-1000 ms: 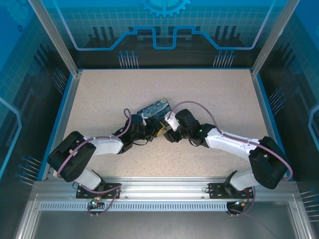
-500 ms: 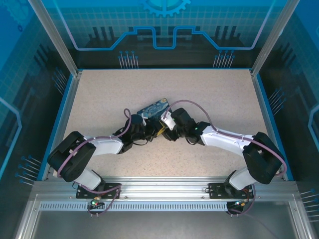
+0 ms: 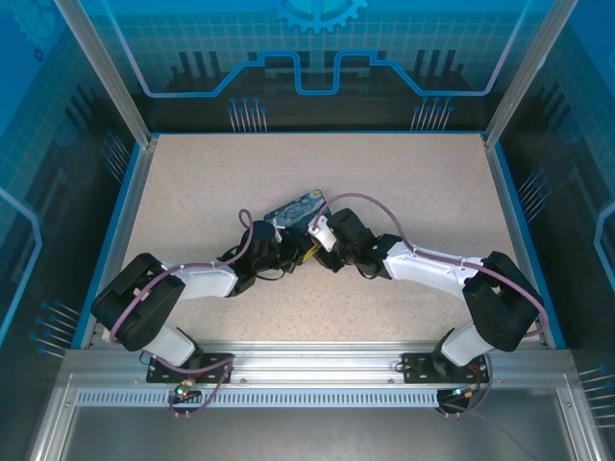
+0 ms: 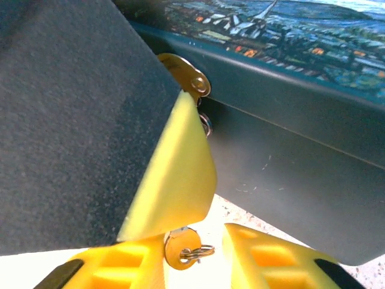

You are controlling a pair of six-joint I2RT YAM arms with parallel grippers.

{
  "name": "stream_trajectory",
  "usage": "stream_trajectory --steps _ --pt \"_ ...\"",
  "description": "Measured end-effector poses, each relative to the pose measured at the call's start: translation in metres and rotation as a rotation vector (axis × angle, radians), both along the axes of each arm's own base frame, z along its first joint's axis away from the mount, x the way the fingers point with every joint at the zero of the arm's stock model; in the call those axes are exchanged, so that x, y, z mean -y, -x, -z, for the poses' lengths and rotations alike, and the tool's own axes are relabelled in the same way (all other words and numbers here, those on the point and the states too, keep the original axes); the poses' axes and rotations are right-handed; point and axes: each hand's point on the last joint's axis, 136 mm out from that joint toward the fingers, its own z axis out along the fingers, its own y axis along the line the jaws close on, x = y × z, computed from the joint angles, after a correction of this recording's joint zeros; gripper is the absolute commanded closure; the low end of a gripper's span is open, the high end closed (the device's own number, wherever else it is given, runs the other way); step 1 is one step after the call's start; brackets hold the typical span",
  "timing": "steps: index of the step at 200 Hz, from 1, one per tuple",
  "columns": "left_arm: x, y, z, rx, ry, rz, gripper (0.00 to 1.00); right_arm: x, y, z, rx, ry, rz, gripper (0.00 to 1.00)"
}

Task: Unlock the padlock with the key

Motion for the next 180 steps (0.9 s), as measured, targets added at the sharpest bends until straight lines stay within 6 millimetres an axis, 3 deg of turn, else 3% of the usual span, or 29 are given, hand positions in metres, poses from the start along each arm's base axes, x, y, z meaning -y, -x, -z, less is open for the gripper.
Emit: stream_trajectory --steps 29,128,146,180 --pt "0.000 0.000 0.000 -0.001 -0.001 -0.001 1.00 -0.003 0.003 0.000 -0.012 -0.013 -0.015 0.89" --pt "0.004 -0.001 -0.009 0.026 0.027 0.017 1.00 0.001 0.006 -0.014 -0.231 -0.256 -0.041 0.94" --pt "0.006 -0.002 -0.014 0.039 0.039 0.023 1.00 0.003 0.006 -0.019 -0.285 -0.319 -0.048 0.90" --pt "0.007 -0.001 -0.014 0.043 0.033 0.034 1.00 0.007 0.006 -0.024 -0.337 -0.393 -0.037 0.69"
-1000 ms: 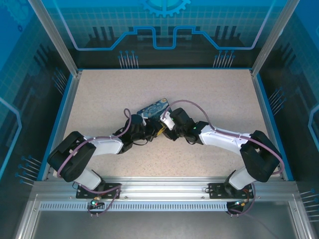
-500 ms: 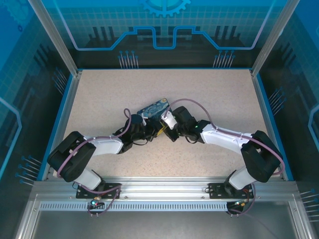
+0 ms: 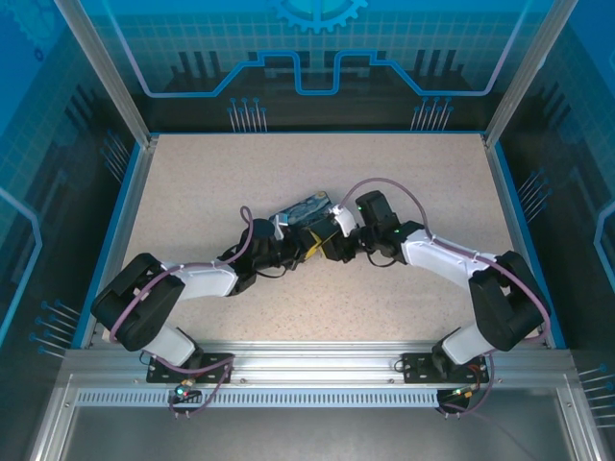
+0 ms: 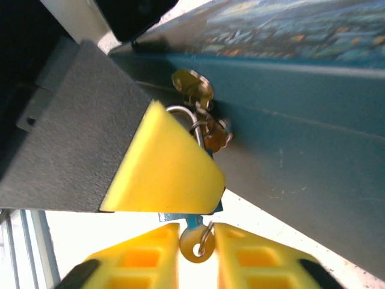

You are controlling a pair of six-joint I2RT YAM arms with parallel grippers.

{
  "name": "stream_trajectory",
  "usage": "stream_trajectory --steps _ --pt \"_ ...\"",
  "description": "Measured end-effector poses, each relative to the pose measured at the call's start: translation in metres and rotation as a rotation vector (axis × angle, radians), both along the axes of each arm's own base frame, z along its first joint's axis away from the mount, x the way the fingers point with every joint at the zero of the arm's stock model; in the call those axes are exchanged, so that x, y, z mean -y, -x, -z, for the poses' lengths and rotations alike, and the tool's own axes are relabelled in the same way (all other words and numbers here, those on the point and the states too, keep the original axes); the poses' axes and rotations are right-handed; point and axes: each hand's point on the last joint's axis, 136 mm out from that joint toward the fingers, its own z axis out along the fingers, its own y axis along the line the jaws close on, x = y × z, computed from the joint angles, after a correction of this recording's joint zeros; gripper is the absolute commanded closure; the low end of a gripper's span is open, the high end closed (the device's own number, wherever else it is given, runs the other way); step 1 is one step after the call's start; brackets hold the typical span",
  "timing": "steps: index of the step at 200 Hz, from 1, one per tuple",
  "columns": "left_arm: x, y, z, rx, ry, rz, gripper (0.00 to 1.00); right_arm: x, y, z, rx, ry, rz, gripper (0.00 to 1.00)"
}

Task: Unlock the padlock with the key

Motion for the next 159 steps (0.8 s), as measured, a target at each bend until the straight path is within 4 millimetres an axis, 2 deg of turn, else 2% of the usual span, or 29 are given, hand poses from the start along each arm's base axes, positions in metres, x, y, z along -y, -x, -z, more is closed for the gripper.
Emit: stream_trajectory --steps 9,43,61,89,133,159 --pt "-0.001 0.000 0.003 -0.006 -0.012 -0.001 1.00 0.003 0.001 0.000 -0.005 -0.015 0.004 0.63" --pt "-0.004 0.001 0.009 -0.023 -0.031 -0.005 1.00 0.025 0.004 -0.004 -0.013 -0.041 0.079 0.49" --pt "-0.005 0.001 0.010 -0.025 -0.034 -0.005 1.00 0.033 0.003 -0.009 0.015 -0.035 0.118 0.48" --pt "-0.005 0.001 0.010 -0.025 -0.034 -0.004 1.00 0.036 0.000 -0.013 0.091 0.018 0.156 0.48" --pt "-0.005 0.002 0.012 -0.033 -0.040 -0.004 1.00 0.023 0.012 0.001 0.227 0.194 0.120 0.50" --pt "-0.006 0.003 0.015 -0.042 -0.047 -0.003 1.00 0.024 0.010 0.009 0.282 0.277 0.119 0.50"
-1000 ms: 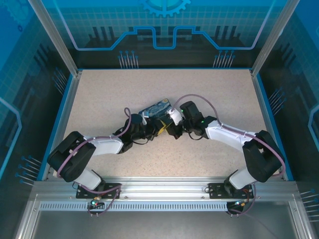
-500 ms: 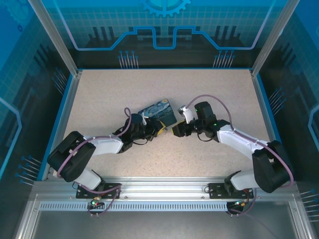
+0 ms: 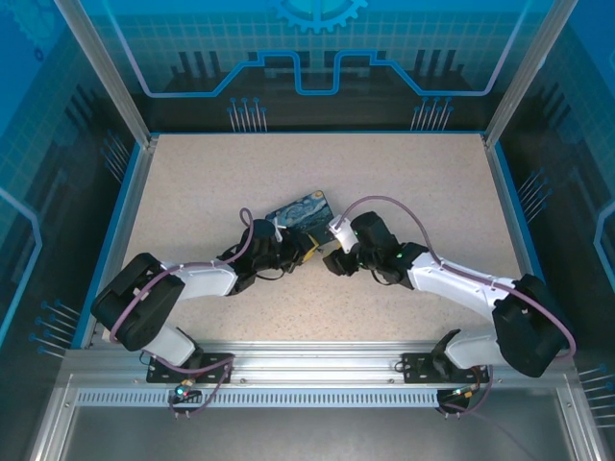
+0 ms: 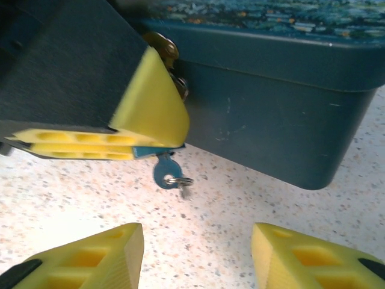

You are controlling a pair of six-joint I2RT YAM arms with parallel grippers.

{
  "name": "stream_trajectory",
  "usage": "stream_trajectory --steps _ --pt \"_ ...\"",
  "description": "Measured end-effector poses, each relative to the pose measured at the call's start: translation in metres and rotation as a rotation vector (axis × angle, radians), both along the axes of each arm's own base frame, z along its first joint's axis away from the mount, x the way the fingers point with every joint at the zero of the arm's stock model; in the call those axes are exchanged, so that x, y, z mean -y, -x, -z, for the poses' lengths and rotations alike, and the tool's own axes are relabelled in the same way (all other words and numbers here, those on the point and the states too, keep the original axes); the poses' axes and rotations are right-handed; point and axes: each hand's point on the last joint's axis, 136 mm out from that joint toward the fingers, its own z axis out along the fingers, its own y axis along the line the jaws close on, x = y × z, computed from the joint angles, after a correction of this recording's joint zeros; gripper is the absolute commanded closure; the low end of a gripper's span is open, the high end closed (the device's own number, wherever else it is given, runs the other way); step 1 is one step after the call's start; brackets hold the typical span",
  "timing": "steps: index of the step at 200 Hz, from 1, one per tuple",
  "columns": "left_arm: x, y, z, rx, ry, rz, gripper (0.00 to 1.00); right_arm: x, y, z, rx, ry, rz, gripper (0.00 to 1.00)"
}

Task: Unlock the padlock with the key

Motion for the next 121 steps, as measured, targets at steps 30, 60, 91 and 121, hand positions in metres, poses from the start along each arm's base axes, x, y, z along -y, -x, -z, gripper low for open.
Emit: stream_trajectory --steps 30,60,91,121 --pt "0.000 0.001 0.001 0.000 -0.007 0.003 1.00 0.000 -0.002 0.010 0.025 0.073 -0.003 0.51" --pt "-0.001 0.001 0.003 0.000 -0.015 0.006 1.00 -0.005 -0.003 0.013 0.043 0.111 -0.016 0.51" --pt "-0.001 0.001 0.003 0.001 -0.017 0.007 1.00 -0.014 -0.005 0.013 0.058 0.128 -0.035 0.51" --pt "-0.001 0.001 0.003 0.001 -0.017 0.007 1.00 -0.021 -0.007 0.017 0.067 0.157 -0.054 0.52"
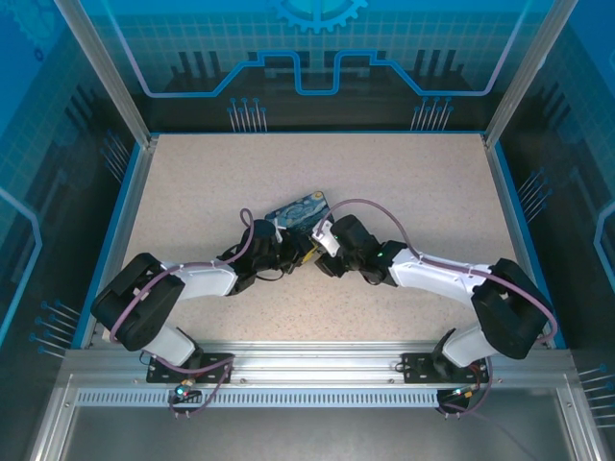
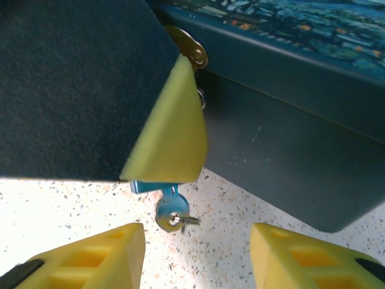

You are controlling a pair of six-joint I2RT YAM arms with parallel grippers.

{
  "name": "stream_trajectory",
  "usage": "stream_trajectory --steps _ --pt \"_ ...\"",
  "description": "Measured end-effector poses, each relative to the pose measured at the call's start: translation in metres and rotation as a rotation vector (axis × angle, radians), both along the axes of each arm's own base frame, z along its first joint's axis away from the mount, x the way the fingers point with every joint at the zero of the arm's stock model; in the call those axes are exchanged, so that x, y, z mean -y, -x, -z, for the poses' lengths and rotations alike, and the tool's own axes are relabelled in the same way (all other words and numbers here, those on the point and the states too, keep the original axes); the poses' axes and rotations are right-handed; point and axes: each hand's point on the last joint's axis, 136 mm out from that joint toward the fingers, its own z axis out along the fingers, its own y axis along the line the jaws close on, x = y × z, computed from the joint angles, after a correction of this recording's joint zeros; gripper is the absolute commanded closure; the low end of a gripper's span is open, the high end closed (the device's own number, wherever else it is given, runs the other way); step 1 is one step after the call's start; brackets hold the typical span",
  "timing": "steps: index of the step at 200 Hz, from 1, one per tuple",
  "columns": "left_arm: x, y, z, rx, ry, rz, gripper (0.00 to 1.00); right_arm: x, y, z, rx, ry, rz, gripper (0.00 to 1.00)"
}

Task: Unlock the padlock with the key

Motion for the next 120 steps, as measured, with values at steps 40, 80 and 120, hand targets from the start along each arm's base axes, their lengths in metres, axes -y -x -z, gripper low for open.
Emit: stream_trajectory --steps 40,80,120 --pt "0.000 0.000 0.000 -0.001 -0.001 0.001 1.00 -0.005 -0.002 0.010 0.009 0.052 -0.013 0.53" --pt "0.000 0.000 0.001 -0.003 -0.003 0.000 1.00 -0.009 -0.013 0.006 0.048 0.077 -0.004 0.60" --pt "-0.001 -0.003 -0.001 0.002 0.000 -0.008 1.00 -0.014 -0.013 0.005 0.058 0.087 -0.028 0.83"
